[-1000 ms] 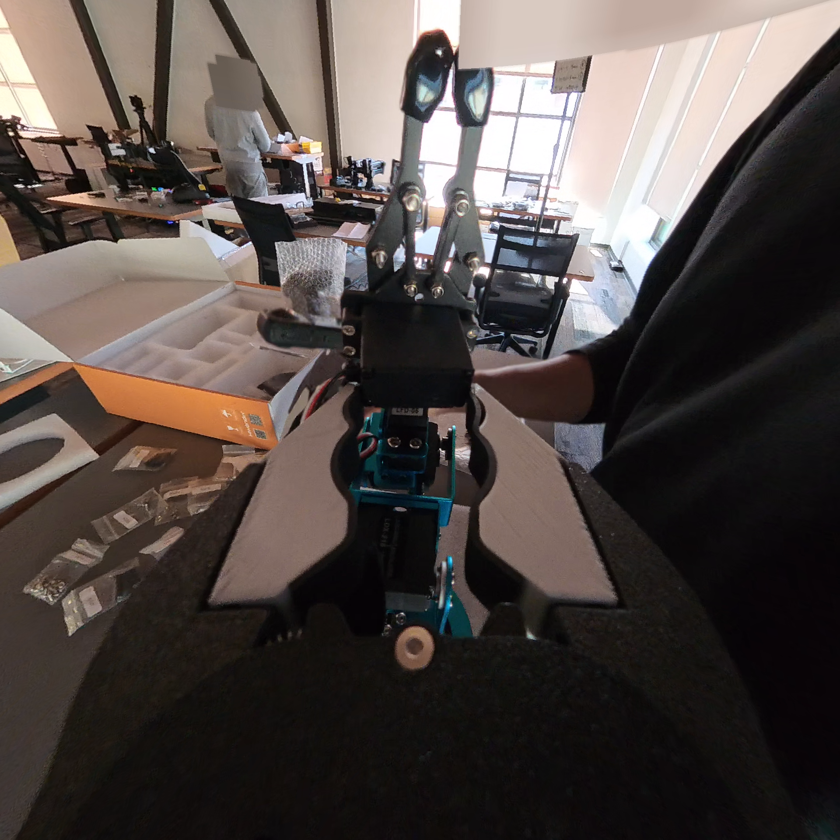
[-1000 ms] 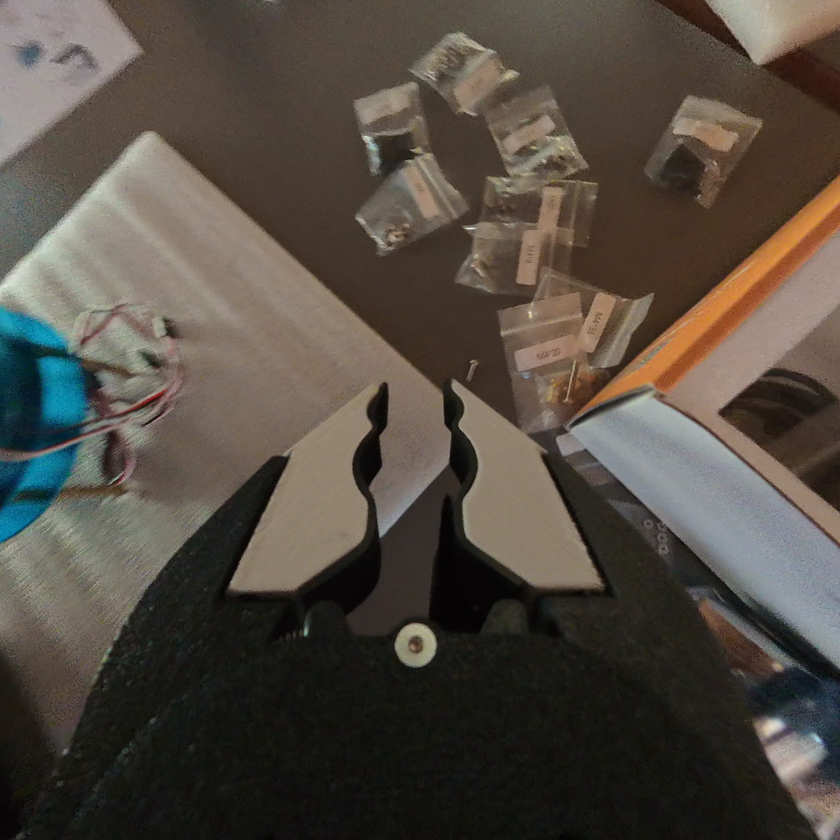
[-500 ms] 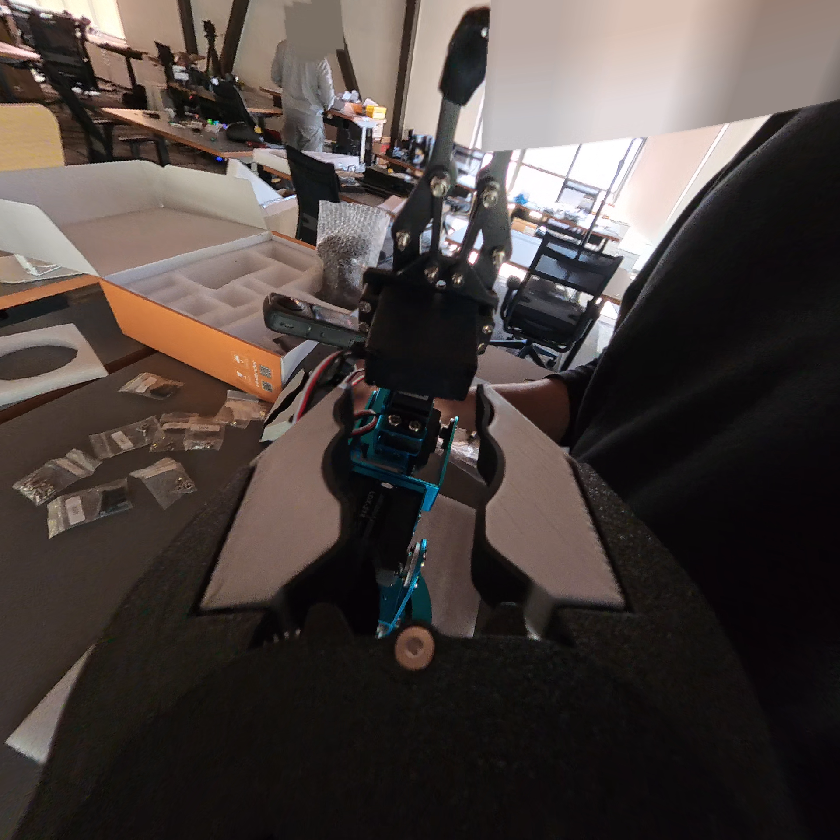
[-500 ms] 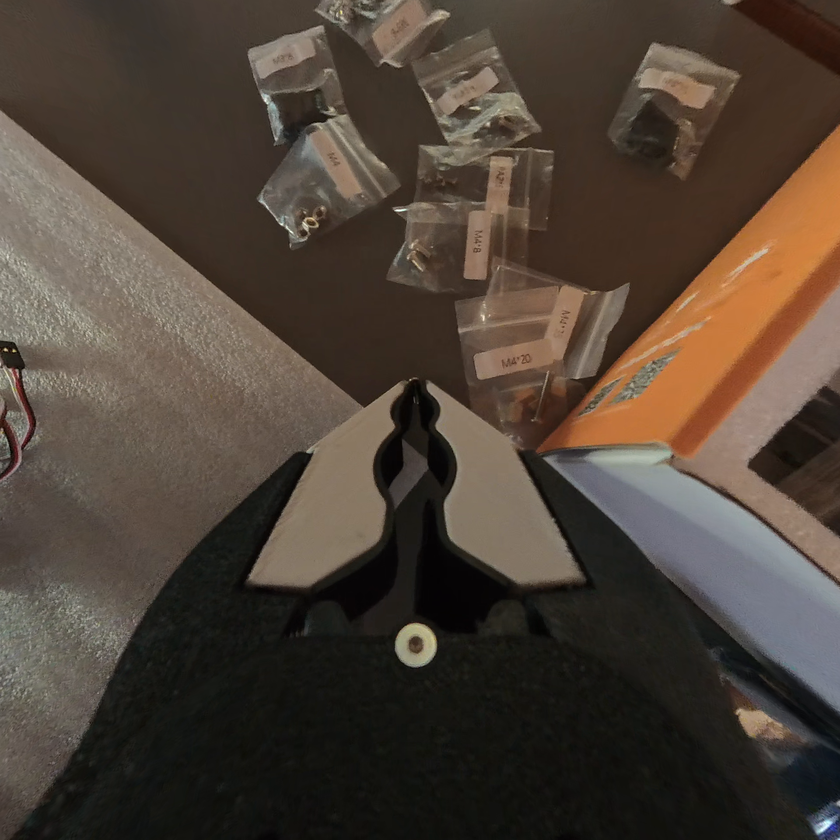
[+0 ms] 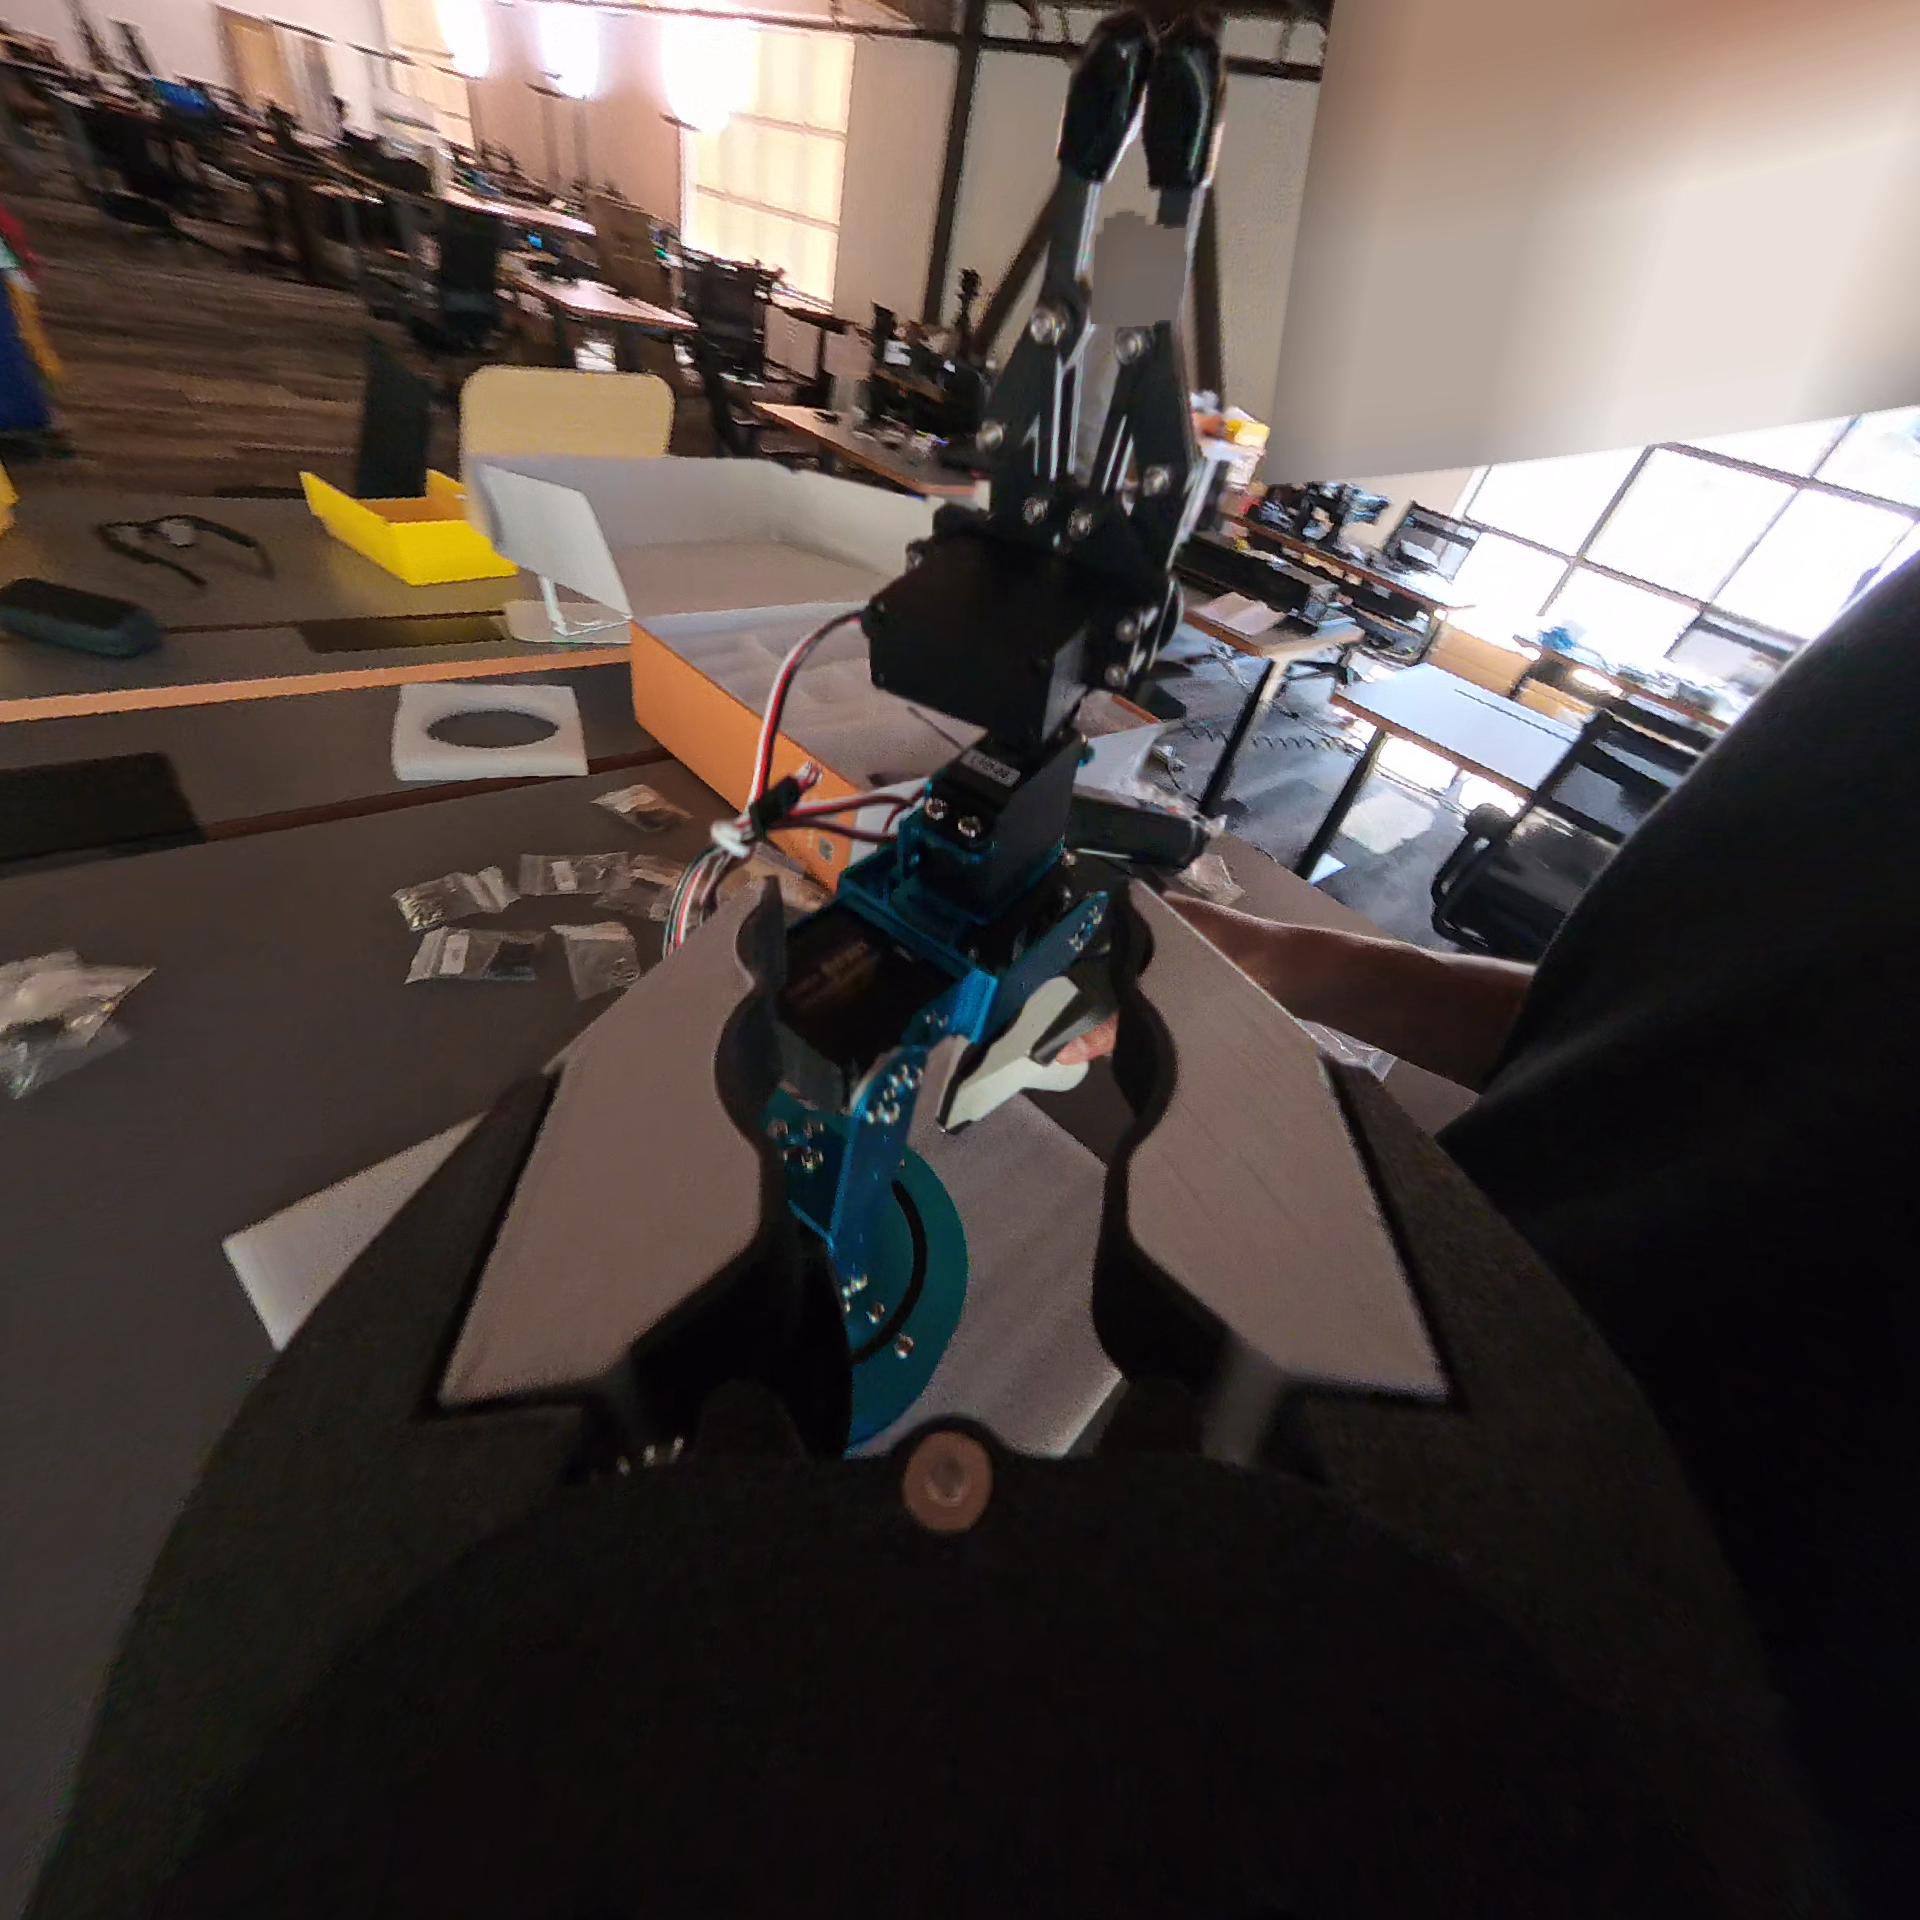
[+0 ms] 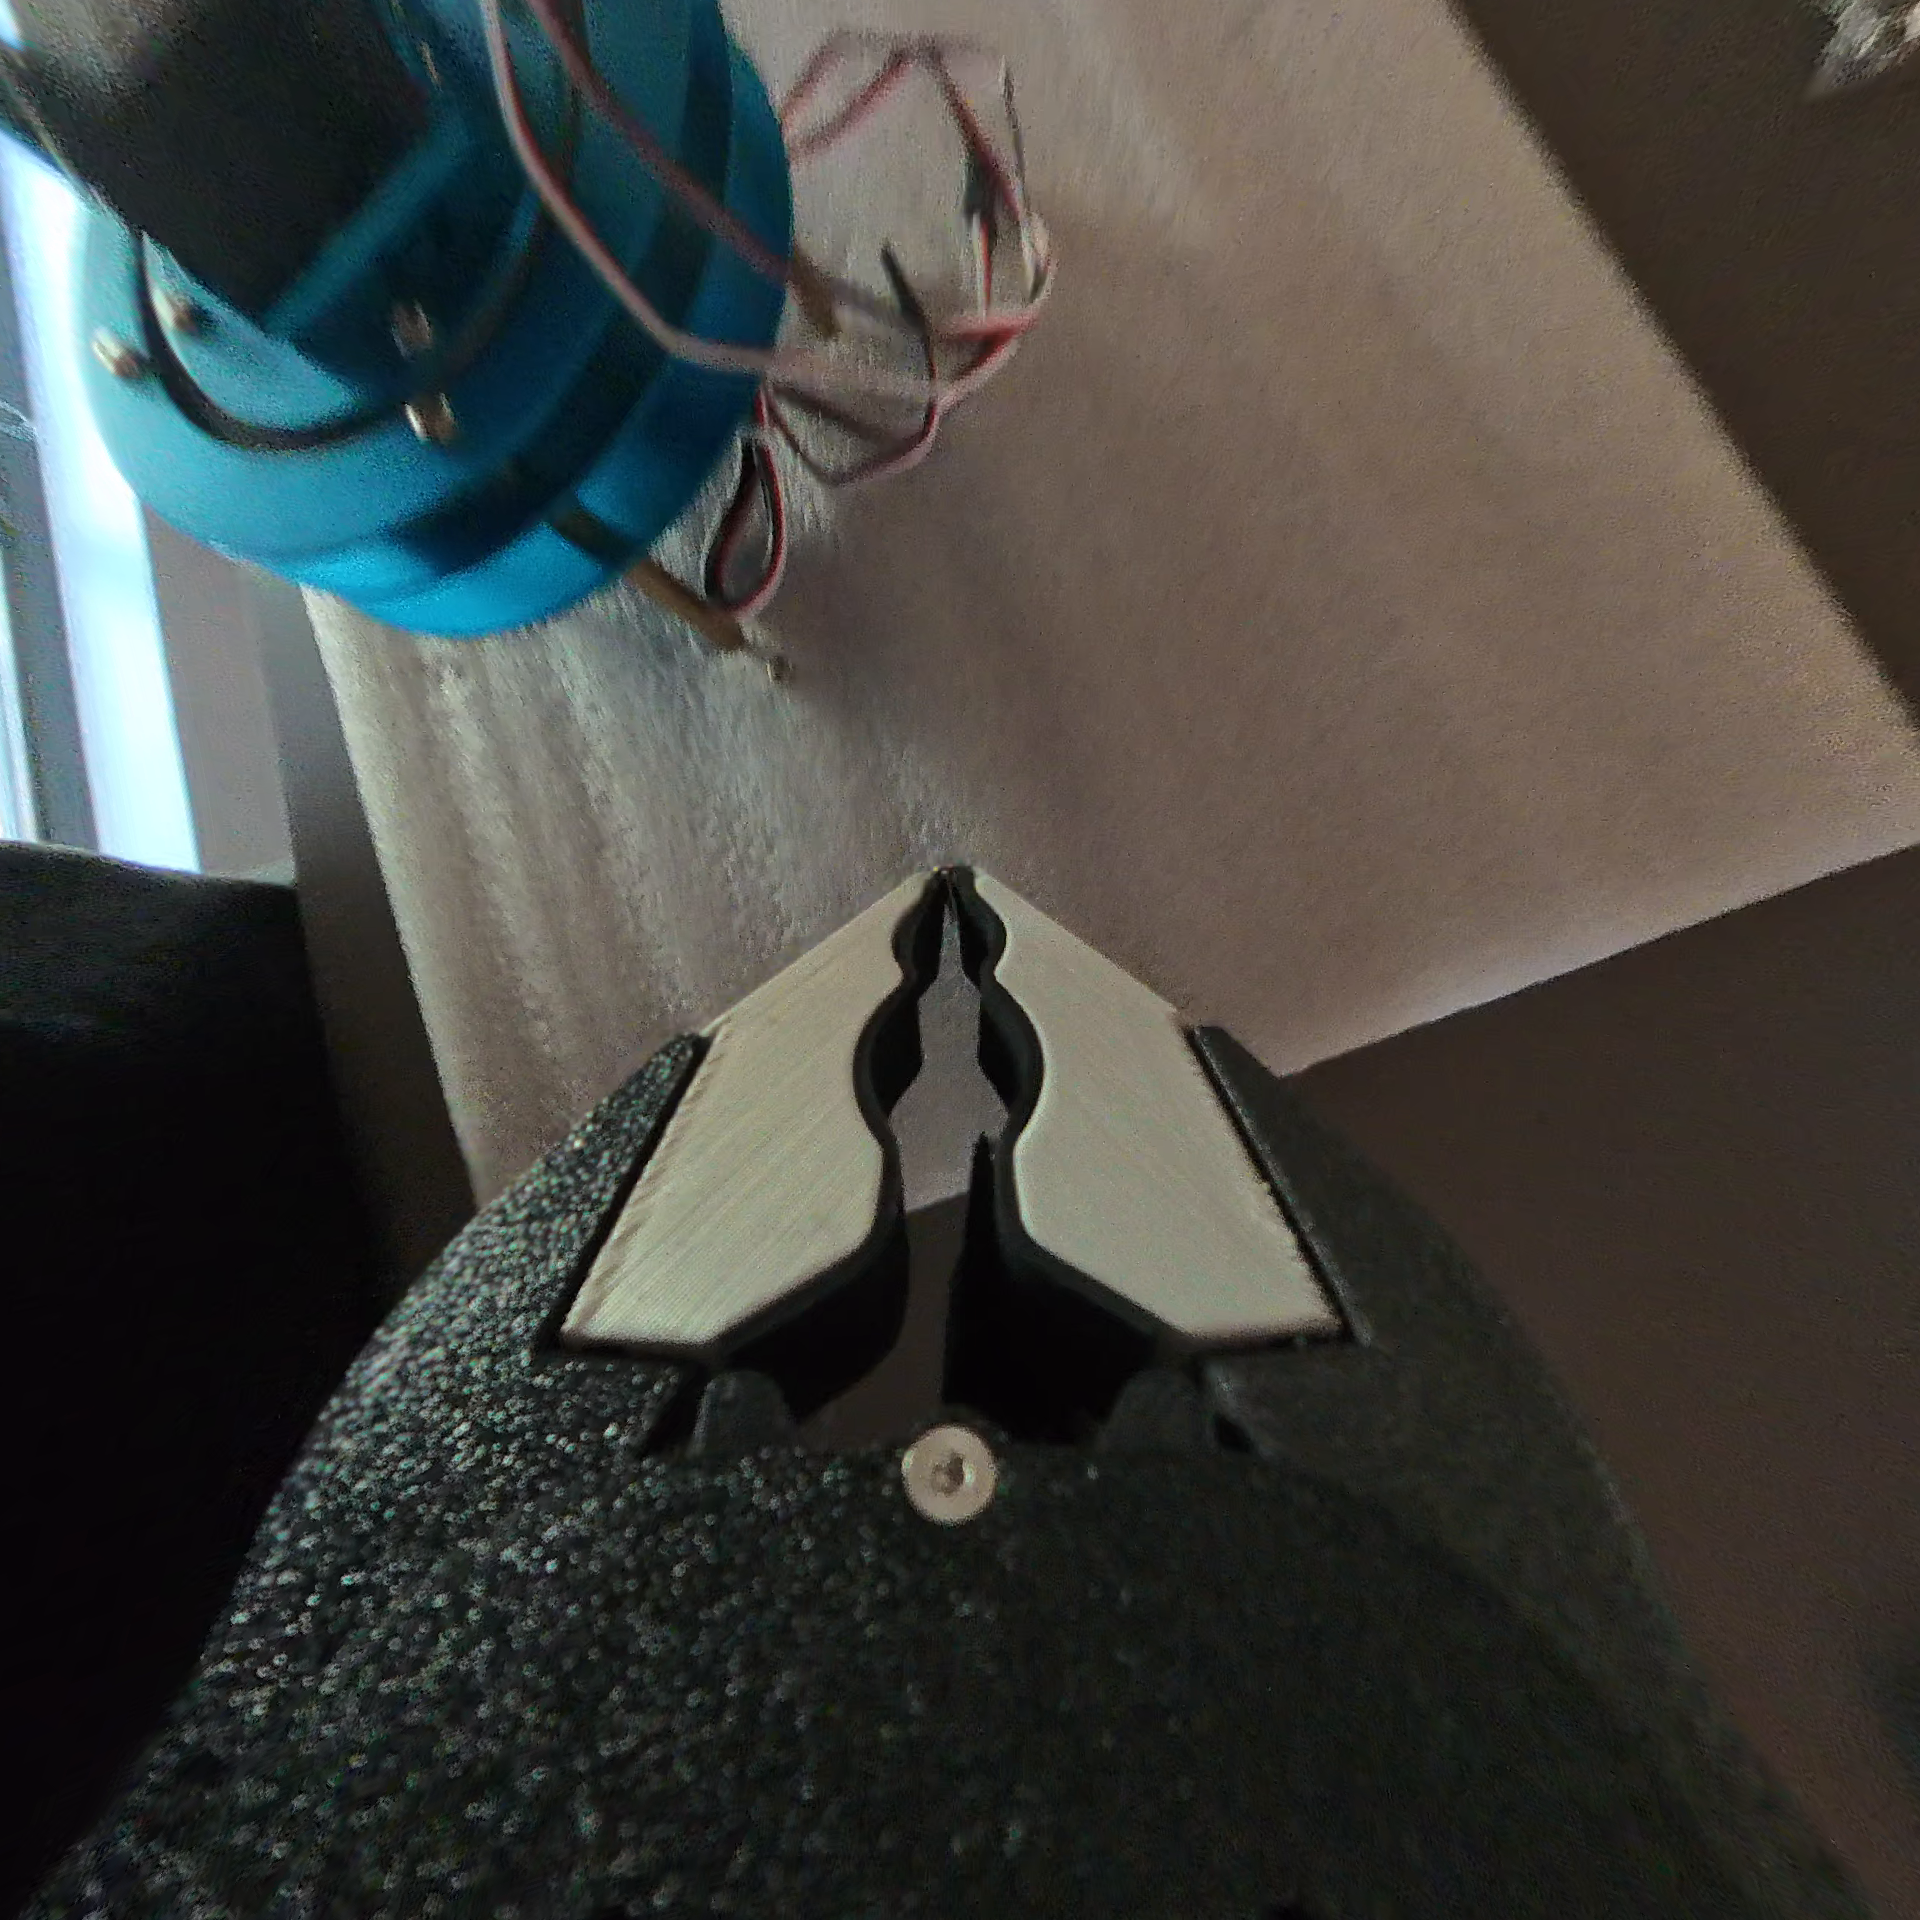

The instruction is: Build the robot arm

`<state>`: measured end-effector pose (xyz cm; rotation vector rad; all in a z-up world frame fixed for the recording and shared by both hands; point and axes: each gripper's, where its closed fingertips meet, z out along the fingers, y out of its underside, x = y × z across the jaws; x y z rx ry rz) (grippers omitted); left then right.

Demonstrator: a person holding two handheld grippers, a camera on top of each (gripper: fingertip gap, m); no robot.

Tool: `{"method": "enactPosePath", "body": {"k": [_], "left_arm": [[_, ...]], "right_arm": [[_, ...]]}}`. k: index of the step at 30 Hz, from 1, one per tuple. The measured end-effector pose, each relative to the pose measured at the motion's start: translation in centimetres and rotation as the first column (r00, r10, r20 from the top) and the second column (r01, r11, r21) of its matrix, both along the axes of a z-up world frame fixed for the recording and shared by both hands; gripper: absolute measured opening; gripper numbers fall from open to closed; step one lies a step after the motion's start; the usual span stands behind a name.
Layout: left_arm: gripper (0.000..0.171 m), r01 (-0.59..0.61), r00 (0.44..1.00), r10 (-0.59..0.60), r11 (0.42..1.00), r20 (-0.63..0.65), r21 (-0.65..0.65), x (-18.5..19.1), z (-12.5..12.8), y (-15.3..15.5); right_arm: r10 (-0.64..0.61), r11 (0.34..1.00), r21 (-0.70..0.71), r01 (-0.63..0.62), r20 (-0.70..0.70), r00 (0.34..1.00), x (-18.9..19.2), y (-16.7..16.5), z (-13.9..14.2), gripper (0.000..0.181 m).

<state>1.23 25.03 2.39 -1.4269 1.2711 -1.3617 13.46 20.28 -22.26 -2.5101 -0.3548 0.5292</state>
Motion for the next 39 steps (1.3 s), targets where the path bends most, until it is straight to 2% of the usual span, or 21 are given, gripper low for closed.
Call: {"method": "enactPosePath", "body": {"k": [4,8,12,13,16,18,20,24,29,31,35,39], "left_arm": [[0.061,-0.081,0.997,0.080,0.996,-0.020,-0.022,-2.0,-1.1,-0.8],[0.061,-0.096,0.994,0.093,0.994,-0.060,-0.053,-3.7,-2.4,-2.0],[0.060,-0.098,0.993,0.092,0.992,-0.075,-0.083,-5.2,-3.9,-3.1],[0.061,-0.096,0.993,0.088,0.989,-0.073,-0.109,-5.4,-4.3,-3.5],[0.060,-0.115,0.992,0.106,0.981,-0.067,-0.153,-5.5,-5.2,-5.1],[0.060,-0.151,0.988,0.145,0.976,-0.048,-0.158,-5.3,-5.5,-6.4],[0.060,-0.190,0.982,0.187,0.967,-0.035,-0.169,-4.9,-5.9,-7.8],[0.060,-0.262,0.965,0.257,0.949,-0.052,-0.173,-3.3,-7.2,-11.0],[0.059,-0.320,0.947,0.308,0.933,-0.091,-0.164,-1.0,-9.2,-14.9],[0.059,-0.334,0.941,0.319,0.926,-0.110,-0.175,-0.1,-10.1,-15.9],[0.059,-0.360,0.931,0.342,0.915,-0.126,-0.180,1.3,-10.8,-17.5],[0.059,-0.372,0.926,0.351,0.911,-0.138,-0.178,2.5,-11.1,-18.4]], "right_arm": [[0.042,0.999,-0.023,-0.043,-0.047,0.998,-0.8,-2.2,-0.1,0.014],[0.233,0.972,0.018,-0.234,0.050,0.971,-0.1,-3.0,1.0,0.018],[0.474,0.870,0.062,-0.489,0.164,0.865,0.8,-1.9,0.9,0.019],[0.517,0.843,0.076,-0.533,0.158,0.841,0.6,-1.5,0.9,0.017],[0.586,0.806,0.094,-0.585,0.019,0.810,-0.9,-1.2,1.1,0.020],[0.624,0.777,0.101,-0.622,0.017,0.782,-0.9,-1.3,0.4,0.023],[0.689,0.722,0.106,-0.684,-0.008,0.725,-1.1,-2.1,0.2,0.023],[0.753,0.658,0.047,-0.752,-0.036,0.657,-0.2,-2.7,0.3,0.024],[0.801,0.589,0.132,-0.797,0.034,0.598,0.5,-2.4,1.6,0.020],[0.808,0.563,0.181,-0.806,0.082,0.583,0.3,-1.5,1.5,0.020],[0.843,0.532,0.097,-0.841,0.032,0.537,1.0,-2.0,0.0,0.020],[0.861,0.489,0.143,-0.860,0.081,0.503,1.5,-2.2,-0.2,0.015]]}}
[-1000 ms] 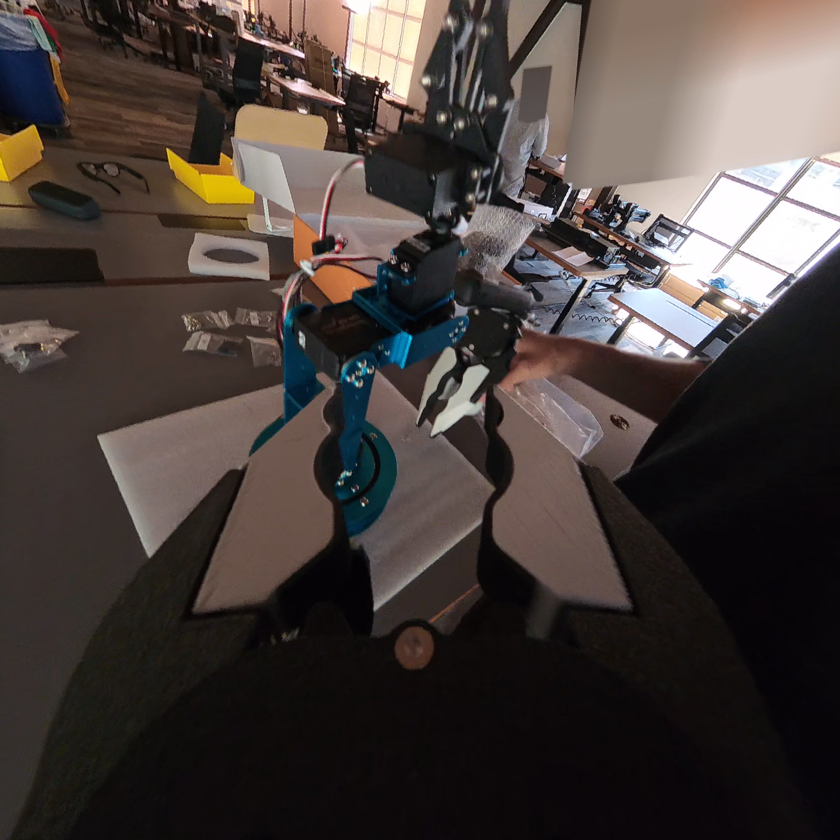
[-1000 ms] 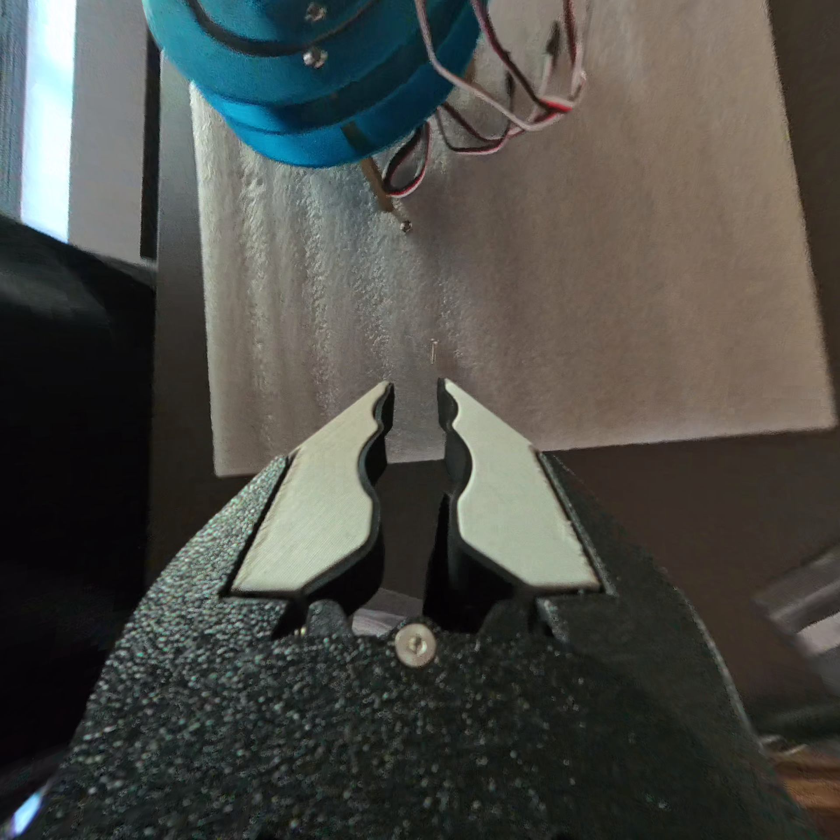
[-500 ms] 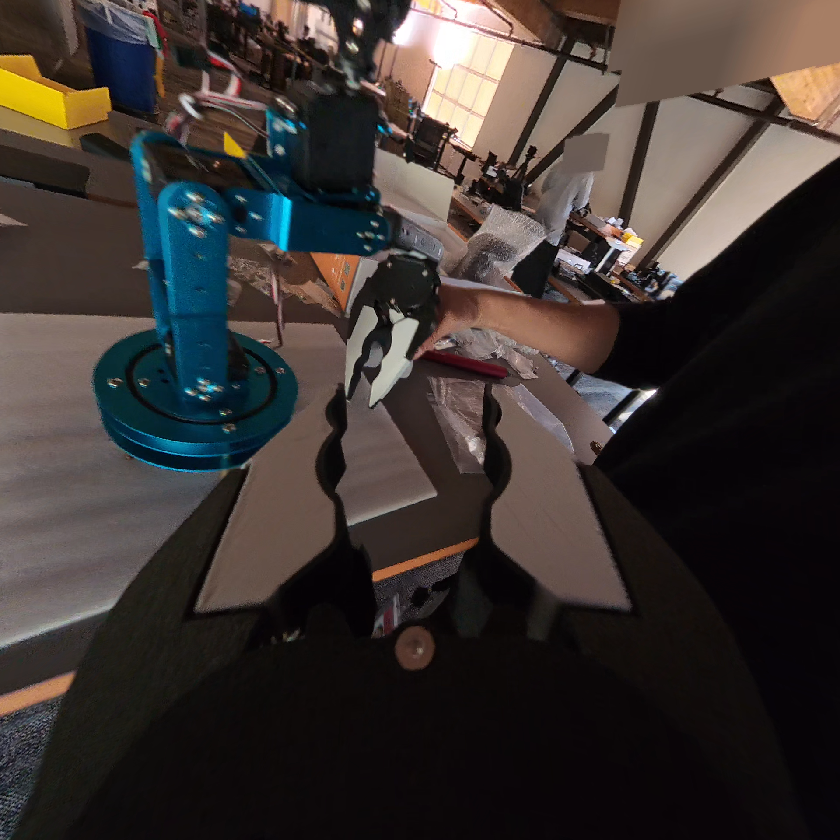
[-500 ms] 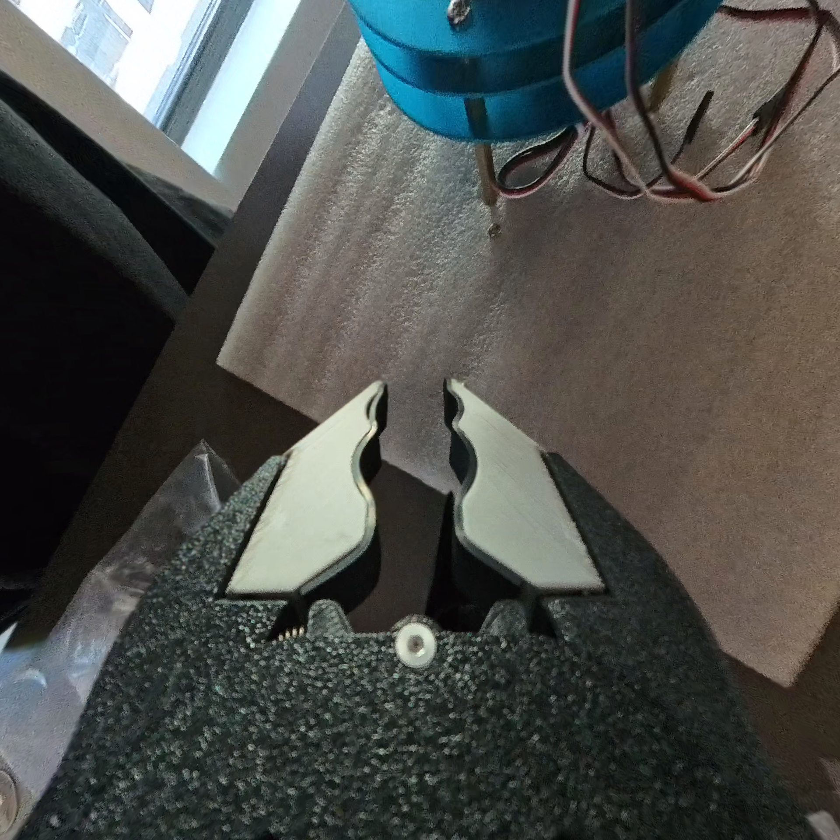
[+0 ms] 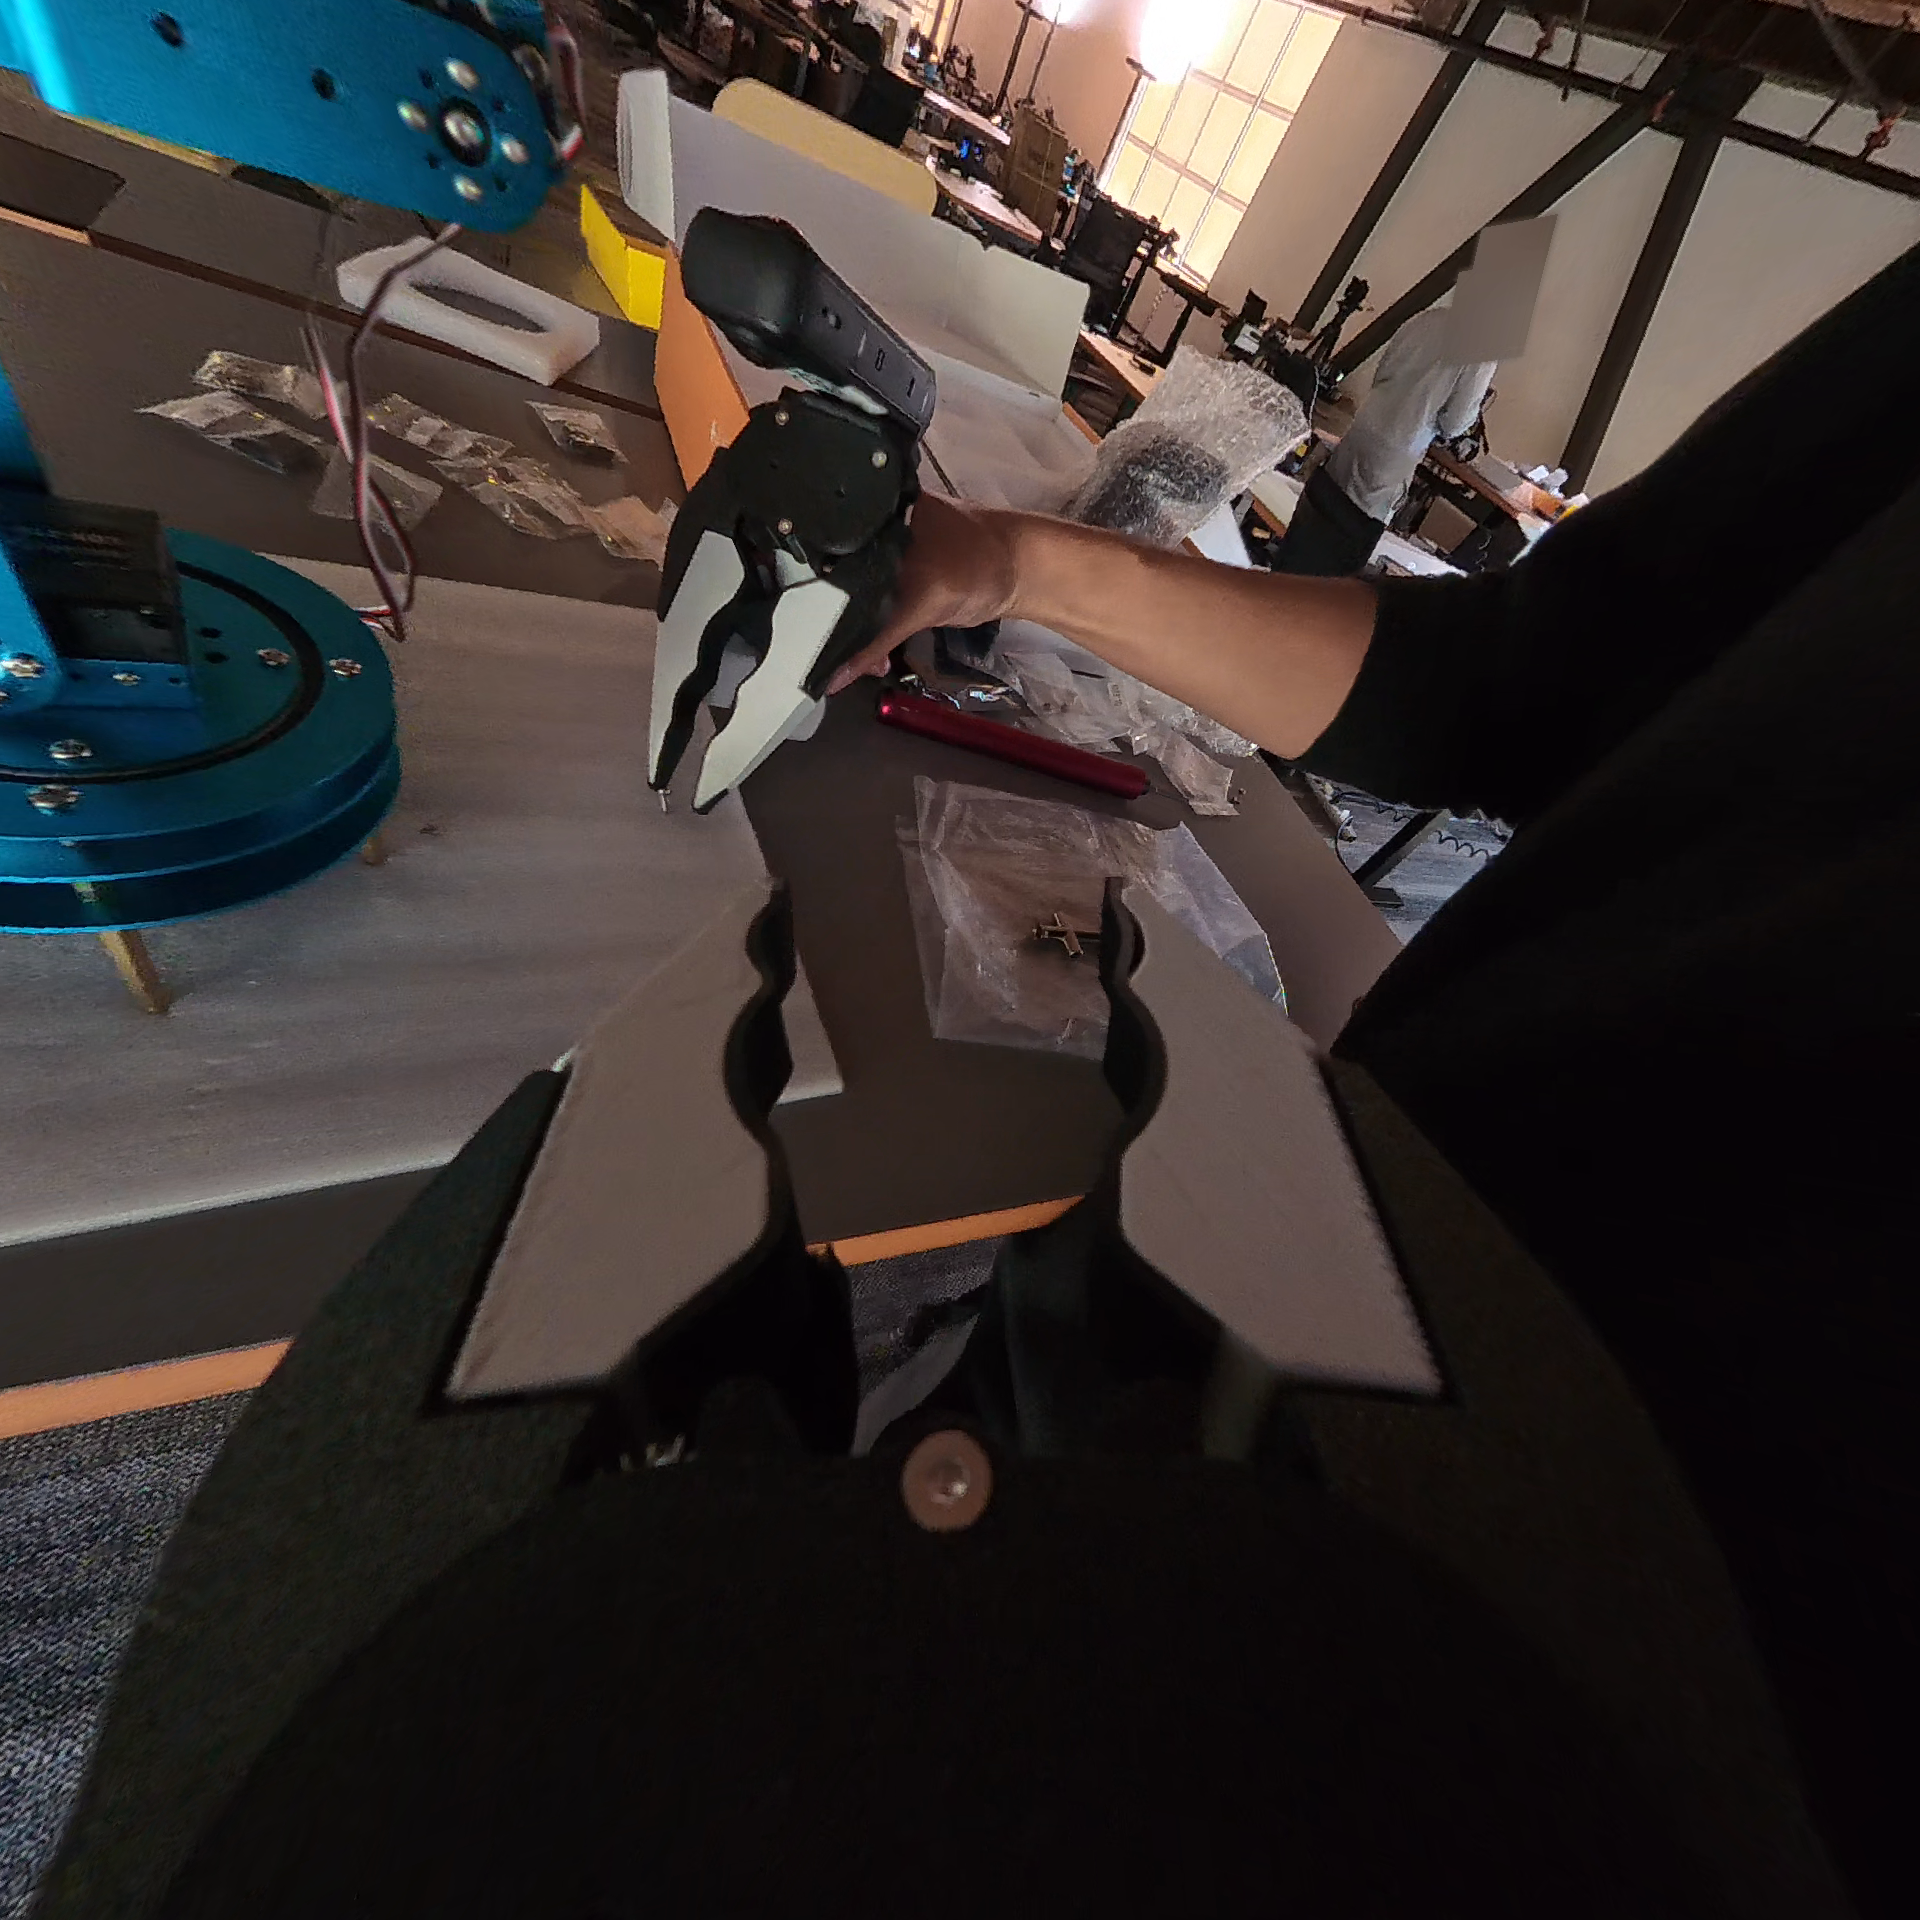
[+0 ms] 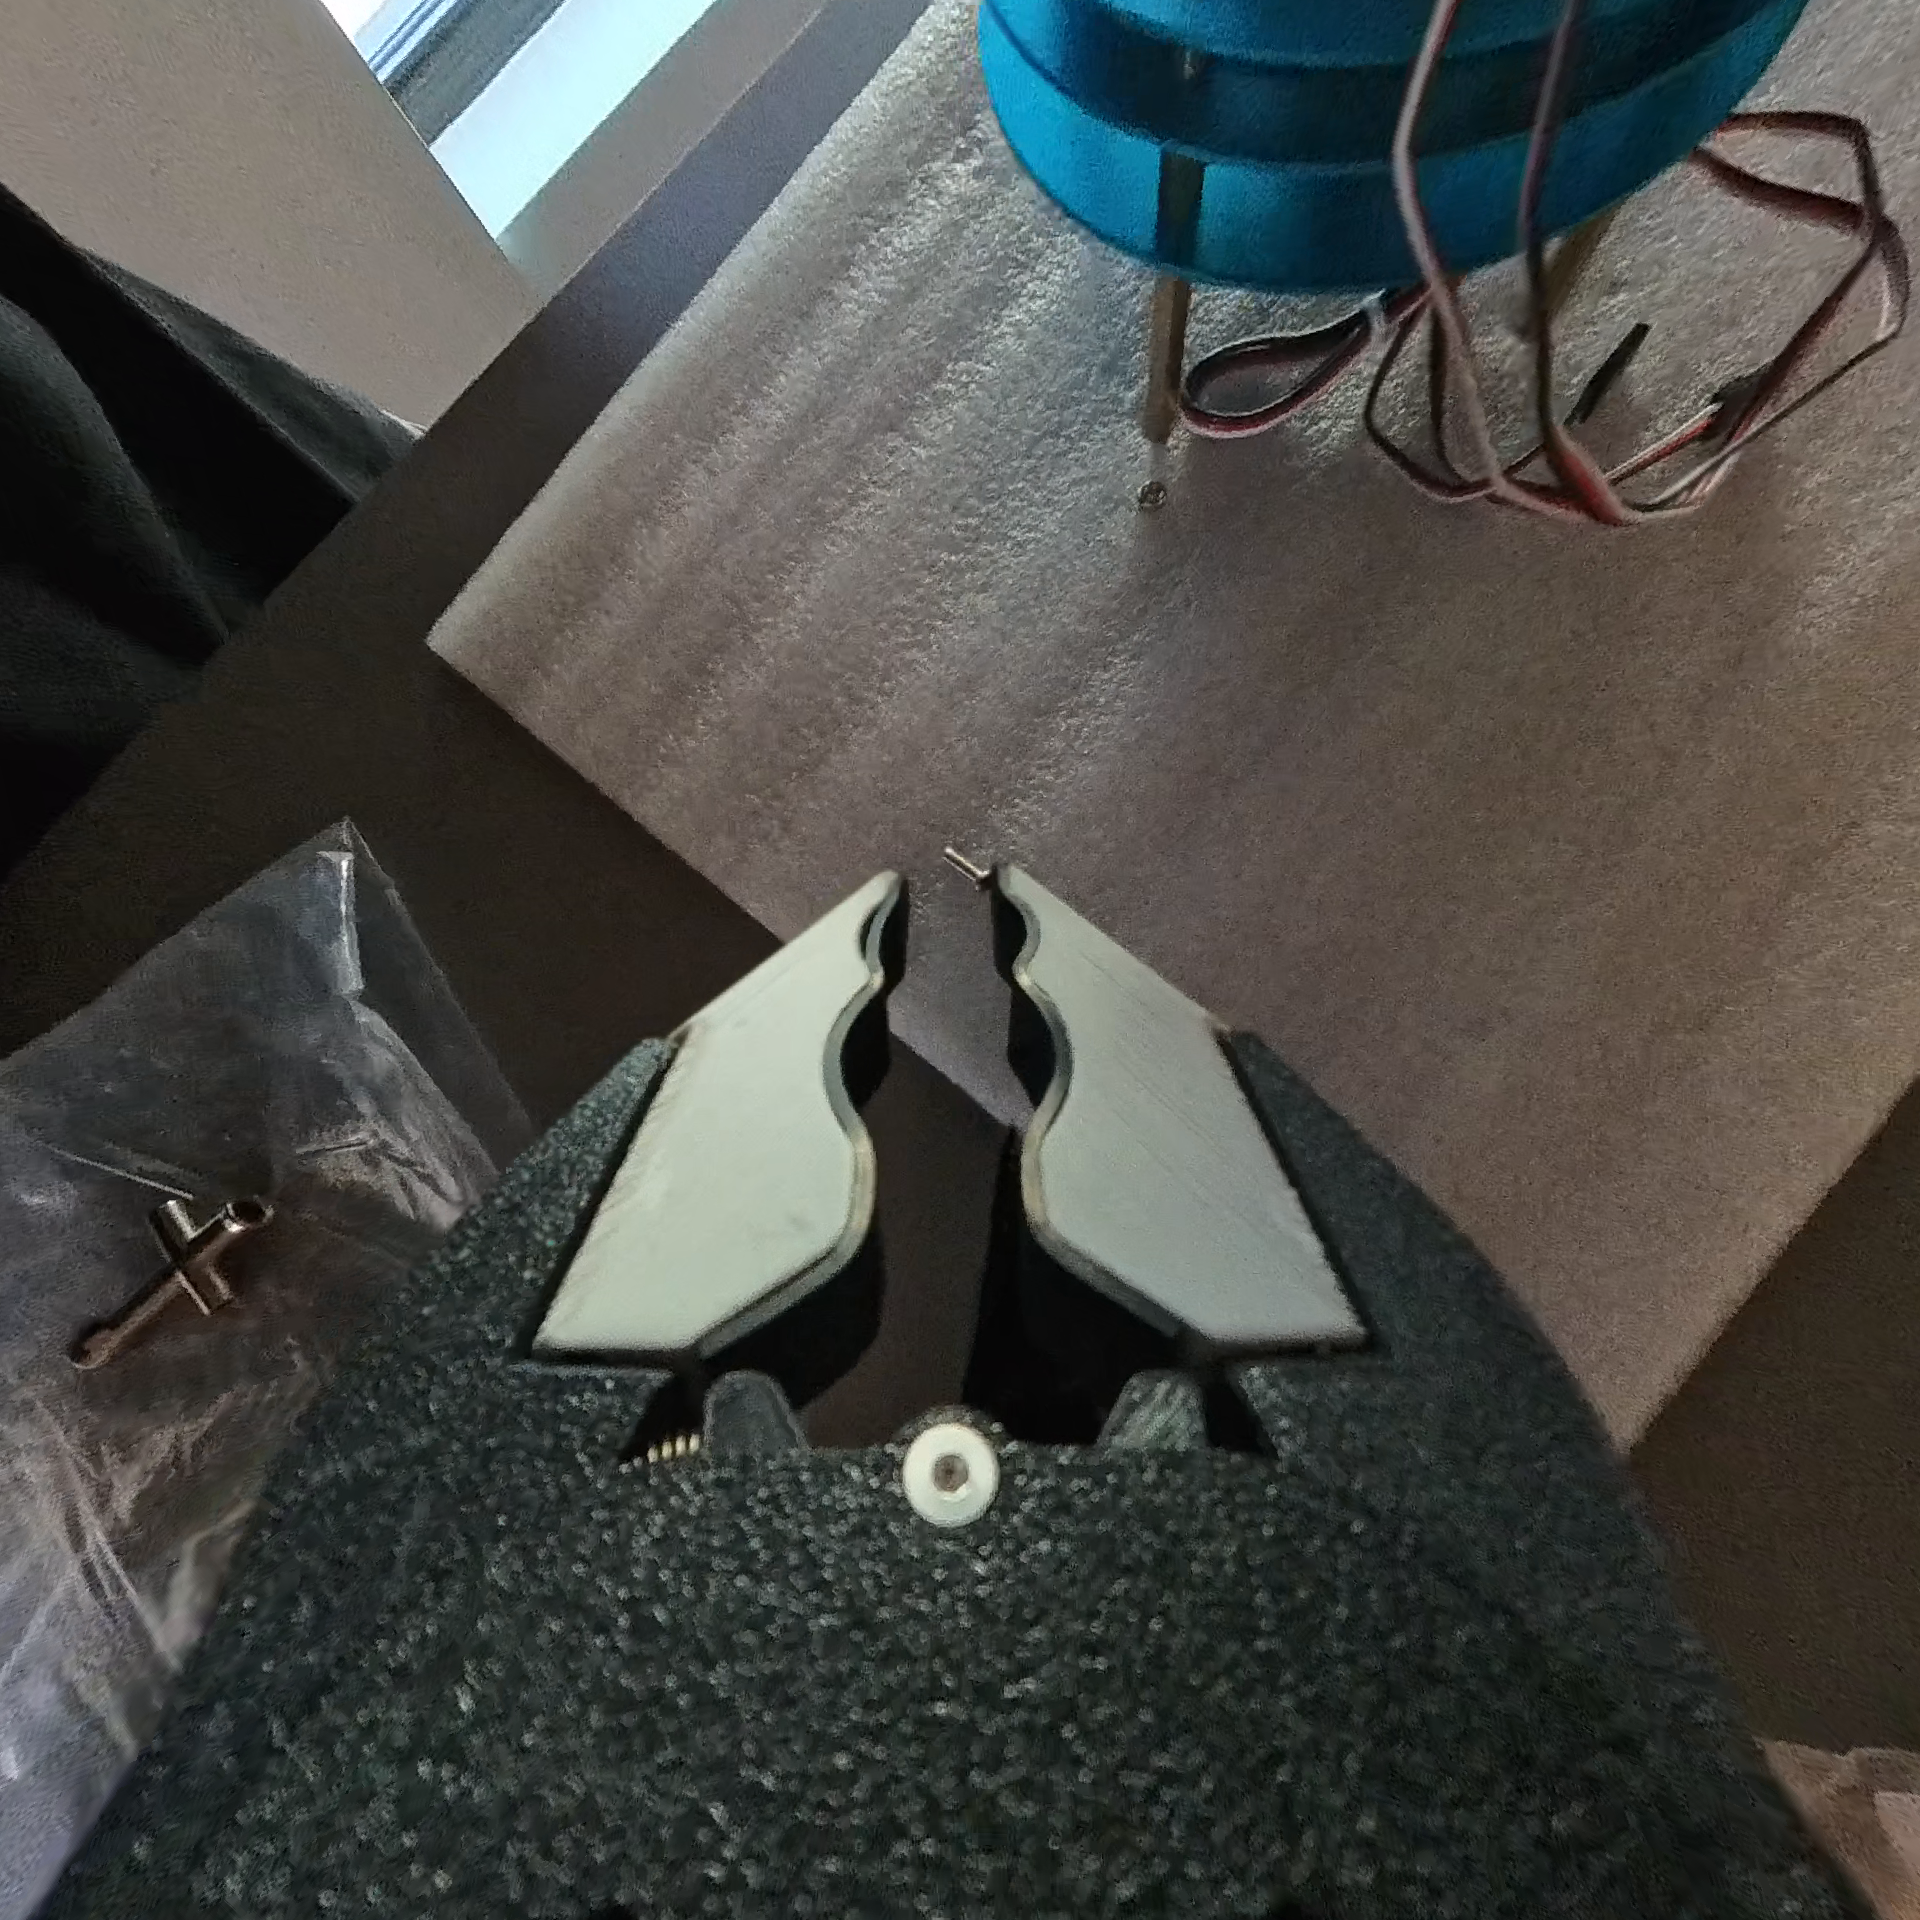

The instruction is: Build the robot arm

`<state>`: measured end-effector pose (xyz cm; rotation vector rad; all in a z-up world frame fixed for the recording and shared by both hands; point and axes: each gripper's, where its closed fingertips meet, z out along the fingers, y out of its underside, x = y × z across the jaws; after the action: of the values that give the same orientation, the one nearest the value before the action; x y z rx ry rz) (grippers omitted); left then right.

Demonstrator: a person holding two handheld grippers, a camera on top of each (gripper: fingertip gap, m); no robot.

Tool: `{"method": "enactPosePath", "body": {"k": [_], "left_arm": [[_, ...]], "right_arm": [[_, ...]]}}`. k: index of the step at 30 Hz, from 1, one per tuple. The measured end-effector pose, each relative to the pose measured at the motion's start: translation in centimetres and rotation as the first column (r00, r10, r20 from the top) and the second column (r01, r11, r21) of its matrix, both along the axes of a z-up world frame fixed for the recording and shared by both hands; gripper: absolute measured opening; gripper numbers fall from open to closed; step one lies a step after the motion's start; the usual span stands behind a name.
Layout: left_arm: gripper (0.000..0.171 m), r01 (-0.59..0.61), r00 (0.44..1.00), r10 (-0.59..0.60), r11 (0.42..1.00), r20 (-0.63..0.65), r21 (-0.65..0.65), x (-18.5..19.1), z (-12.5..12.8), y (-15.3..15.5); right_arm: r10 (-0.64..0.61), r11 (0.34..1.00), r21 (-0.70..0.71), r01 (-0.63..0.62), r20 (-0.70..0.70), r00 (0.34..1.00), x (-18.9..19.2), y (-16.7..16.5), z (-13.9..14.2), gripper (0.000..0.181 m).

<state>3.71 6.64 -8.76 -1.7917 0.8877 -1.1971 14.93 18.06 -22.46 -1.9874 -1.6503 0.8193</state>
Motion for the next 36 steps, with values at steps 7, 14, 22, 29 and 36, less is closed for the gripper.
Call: {"method": "enactPosePath", "body": {"k": [7,14,22,29,36], "left_arm": [[0.058,0.017,0.998,-0.016,1.000,-0.059,0.021,1.3,-0.2,-0.5],[0.055,-0.011,0.997,0.013,1.000,-0.082,0.025,1.7,-0.4,0.6],[0.051,-0.215,0.953,0.227,0.973,-0.203,0.077,0.4,-1.7,6.5],[0.053,-0.324,0.929,0.347,0.931,-0.128,0.171,-0.6,3.1,10.9],[0.064,-0.448,0.865,0.456,0.890,-0.208,0.085,-3.3,0.1,14.2]], "right_arm": [[-0.006,1.000,0.019,0.007,-0.027,1.000,0.0,0.4,-0.2,0.005],[-0.031,0.997,0.065,0.032,-0.028,0.999,-0.2,0.8,0.1,0.001],[-0.124,0.937,0.315,0.151,-0.101,0.987,-0.8,0.9,6.0,0.001],[-0.359,0.824,0.365,0.434,-0.257,0.897,-0.3,1.3,12.2,0.000],[-0.608,0.778,0.187,0.599,-0.014,0.794,0.6,3.3,1.3,0.001]]}}
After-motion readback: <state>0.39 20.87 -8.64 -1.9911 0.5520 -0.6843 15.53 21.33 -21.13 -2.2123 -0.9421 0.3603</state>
